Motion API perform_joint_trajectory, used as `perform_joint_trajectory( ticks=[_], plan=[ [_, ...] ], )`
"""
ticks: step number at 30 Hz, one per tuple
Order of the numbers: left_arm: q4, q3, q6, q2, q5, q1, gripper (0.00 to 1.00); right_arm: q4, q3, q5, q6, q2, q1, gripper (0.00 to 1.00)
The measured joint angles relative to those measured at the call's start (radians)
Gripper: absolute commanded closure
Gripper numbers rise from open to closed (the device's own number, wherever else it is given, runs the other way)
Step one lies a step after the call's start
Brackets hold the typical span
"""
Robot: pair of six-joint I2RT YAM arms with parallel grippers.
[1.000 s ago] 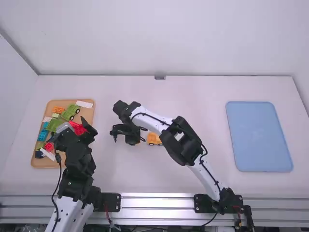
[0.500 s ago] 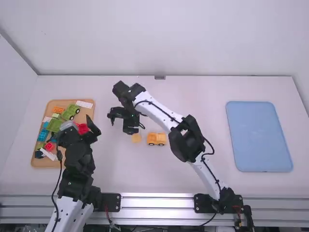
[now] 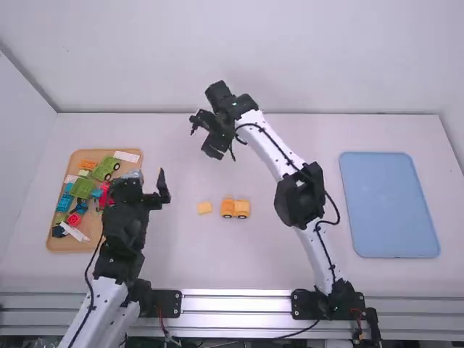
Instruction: Assemble lego blocks to make yellow taxi
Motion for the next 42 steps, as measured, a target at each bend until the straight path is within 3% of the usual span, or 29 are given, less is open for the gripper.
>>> perform_joint_trajectory(
  ticks=[3,7,15,19,25,27,28,34,39,42],
  plan=[
    [0.084,0.0,0.064,0.118,0.095,0.0,0.01,0.064,-0.018,-0.024,0.014,0.0,-0.021,0.02],
    [0.053,0.048,0.159,0.313,0.214,0.0,0.01,0.125,-0.06,0.017,0.06,0.0,-0.031,0.02],
    [-0.201,0.413,0.393,0.709,0.434,0.0,0.03,0.137,-0.084,0.032,0.09,0.0,-0.061,0.02],
    [-0.287,0.526,0.539,0.847,0.588,0.0,0.06,0.133,-0.084,-0.035,0.089,0.0,-0.111,0.02],
    [-0.298,0.58,0.64,0.933,0.702,0.0,0.1,0.146,-0.084,-0.011,0.104,-0.002,-0.153,0.02],
    [-0.292,0.58,0.655,0.933,0.711,0.0,0.01,0.144,-0.084,0.038,0.118,-0.004,-0.142,0.02],
    [-0.291,0.58,0.663,0.933,0.712,0.0,0.01,0.142,-0.084,0.05,0.12,-0.004,-0.137,0.01],
    [-0.291,0.58,0.67,0.933,0.663,0.0,0.01,0.116,-0.084,0.128,0.152,-0.009,-0.067,0.02],
    [-0.268,0.58,0.63,0.933,0.589,0.0,0.01,0.078,-0.085,0.142,0.179,-0.013,-0.065,0.02],
    [-0.249,0.58,0.579,0.931,0.581,0.006,0.01,0.155,-0.187,0.159,0.195,-0.055,-0.075,0.02]
  ],
)
